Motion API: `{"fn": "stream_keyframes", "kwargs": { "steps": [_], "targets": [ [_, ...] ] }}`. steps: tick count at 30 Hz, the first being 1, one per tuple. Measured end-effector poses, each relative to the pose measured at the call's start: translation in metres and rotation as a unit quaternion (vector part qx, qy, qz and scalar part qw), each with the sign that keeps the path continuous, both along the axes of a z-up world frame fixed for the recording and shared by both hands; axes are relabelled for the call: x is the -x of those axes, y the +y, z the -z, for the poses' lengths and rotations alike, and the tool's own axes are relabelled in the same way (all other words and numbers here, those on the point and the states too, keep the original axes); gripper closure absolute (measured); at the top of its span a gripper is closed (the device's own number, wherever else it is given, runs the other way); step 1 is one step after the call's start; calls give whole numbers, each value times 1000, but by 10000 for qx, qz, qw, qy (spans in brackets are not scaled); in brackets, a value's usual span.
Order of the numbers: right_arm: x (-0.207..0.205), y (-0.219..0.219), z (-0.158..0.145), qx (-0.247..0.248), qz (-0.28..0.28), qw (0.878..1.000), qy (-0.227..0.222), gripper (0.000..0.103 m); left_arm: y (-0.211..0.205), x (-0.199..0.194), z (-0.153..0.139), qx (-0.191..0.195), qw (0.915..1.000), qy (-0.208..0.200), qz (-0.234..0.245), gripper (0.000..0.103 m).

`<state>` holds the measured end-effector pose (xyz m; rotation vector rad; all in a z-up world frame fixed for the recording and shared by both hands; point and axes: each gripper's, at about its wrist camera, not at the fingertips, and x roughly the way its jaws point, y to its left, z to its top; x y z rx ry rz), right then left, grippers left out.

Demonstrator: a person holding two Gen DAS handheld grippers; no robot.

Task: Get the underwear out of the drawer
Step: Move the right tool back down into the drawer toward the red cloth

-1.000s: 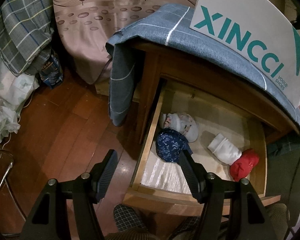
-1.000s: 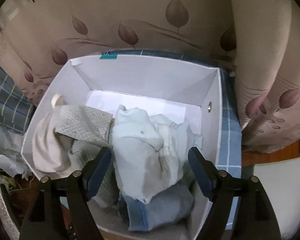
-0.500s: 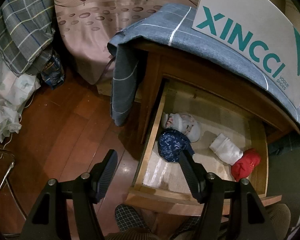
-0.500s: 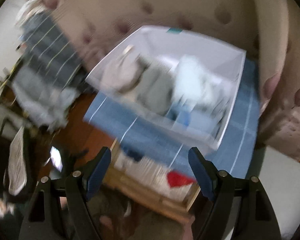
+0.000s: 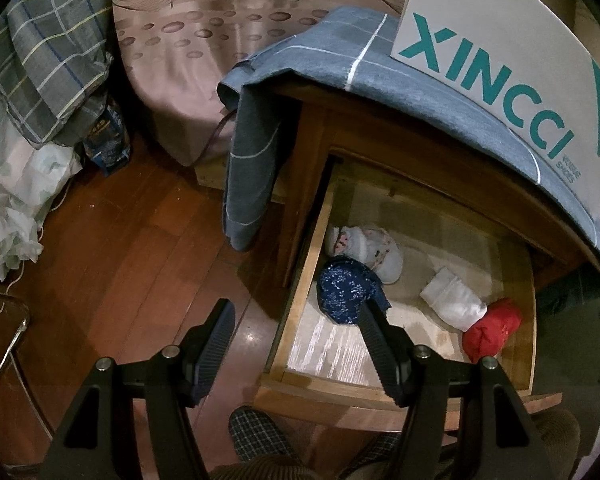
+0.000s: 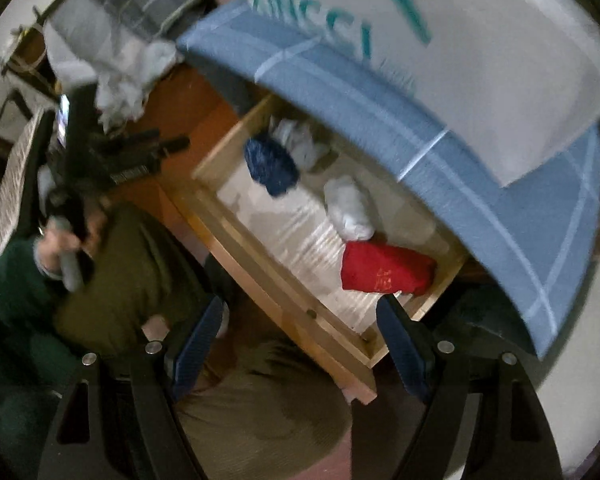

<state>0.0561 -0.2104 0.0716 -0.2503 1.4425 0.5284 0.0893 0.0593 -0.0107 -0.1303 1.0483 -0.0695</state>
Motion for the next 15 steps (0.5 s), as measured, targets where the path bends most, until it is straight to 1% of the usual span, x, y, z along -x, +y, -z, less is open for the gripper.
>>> {"fn": "stream_keyframes", "kwargs": {
  "steps": [1,6,9,12,15],
  "targets": [
    [-3,0,12,137,-119,9998,14,26,1,0,0,17,10000,3,-14,37],
    [-15,5,46,421,-694,9967,64,29,5,-1,3,146,9998,51,-89,37],
    [-19,10,64,665,-1165,9910,52,30,8,-2,4,215,9996,81,-133,37],
    [-20,15,86,951,-1629,9820,115,30,10,-3,6,309,9993,121,-192,37],
    [-21,16,107,1255,-1897,9736,209,30,12,-3,7,365,9989,154,-246,37]
  ]
}}
